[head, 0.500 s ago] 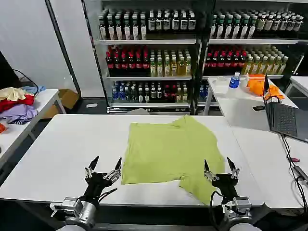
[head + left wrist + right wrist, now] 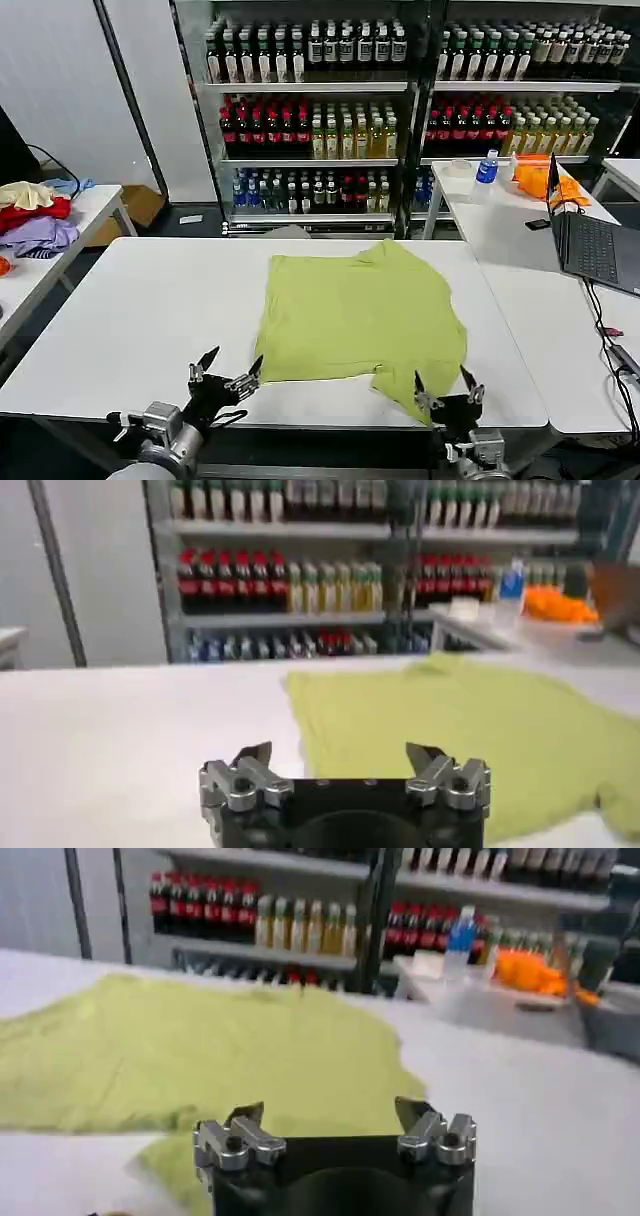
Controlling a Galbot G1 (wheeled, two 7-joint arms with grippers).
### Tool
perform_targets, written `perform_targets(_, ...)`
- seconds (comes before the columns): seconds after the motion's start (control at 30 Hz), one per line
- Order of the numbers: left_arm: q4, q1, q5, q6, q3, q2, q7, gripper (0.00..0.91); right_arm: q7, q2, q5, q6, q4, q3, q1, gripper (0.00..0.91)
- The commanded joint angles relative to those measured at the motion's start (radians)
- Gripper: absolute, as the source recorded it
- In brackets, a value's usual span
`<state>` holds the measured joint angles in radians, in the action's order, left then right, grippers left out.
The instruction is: Fold and organize the clothes.
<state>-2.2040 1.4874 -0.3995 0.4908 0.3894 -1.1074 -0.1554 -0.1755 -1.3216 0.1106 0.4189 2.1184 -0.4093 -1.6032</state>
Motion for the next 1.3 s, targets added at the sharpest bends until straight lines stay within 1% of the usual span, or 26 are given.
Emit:
perform_targets(0.03,0.097,-0.082,0.025,0.087,-0.078,0.041,0.002,0.907,-0.002,-0.008,-0.003,0.034,-0.02,0.03,-0.01,0.907)
perform_targets(0.23,0.169,-0.141,0.016,0.088,-0.114,0.026,0.002,0.907,0.0,-0.006,-0.003,0.04,-0.009,0.024,-0.022,0.907)
perform_targets(0.4,0.188,-0.155,-0.002,0.088,-0.135,0.026,-0.005,0.907,-0.003,-0.01,-0.006,0.044,-0.008,0.024,-0.024,0.907)
perform_targets(0.43,0.194,-0.157,-0.002,0.088,-0.139,0.025,-0.006,0.877,-0.003,-0.011,-0.006,0.045,-0.009,0.025,-0.024,0.907)
perform_targets(0.47,0.195,-0.159,-0.002,0.088,-0.141,0.025,-0.007,0.524,-0.003,-0.013,-0.008,0.045,-0.009,0.026,-0.024,0.907)
perform_targets(0.5,0.208,-0.165,-0.002,0.088,-0.145,0.02,-0.011,0.373,-0.004,-0.015,-0.008,0.047,-0.01,0.028,-0.024,0.907)
perform_targets(0.53,0.217,-0.17,-0.002,0.088,-0.147,0.017,-0.016,0.151,-0.005,-0.017,-0.009,0.049,-0.011,0.028,-0.024,0.736)
perform_targets(0.57,0.223,-0.172,-0.002,0.088,-0.15,0.015,-0.02,0.101,-0.008,-0.019,-0.009,0.05,-0.012,0.029,-0.024,0.574)
perform_targets(0.6,0.231,-0.176,-0.002,0.088,-0.152,0.013,-0.023,0.04,-0.008,-0.02,-0.009,0.052,-0.013,0.03,-0.023,0.282)
perform_targets(0.67,0.238,-0.18,-0.002,0.087,-0.155,0.011,-0.026,0.03,-0.008,-0.02,-0.008,0.055,-0.015,0.032,-0.022,0.01)
perform_targets(0.83,0.247,-0.182,-0.007,0.087,-0.159,0.008,-0.03,0.03,-0.014,-0.021,0.001,0.062,-0.021,0.037,-0.023,0.0)
perform_targets(1.3,0.261,-0.186,-0.044,0.086,-0.158,0.003,-0.017,0.03,-0.009,-0.016,0.03,0.063,-0.008,0.018,-0.039,0.0)
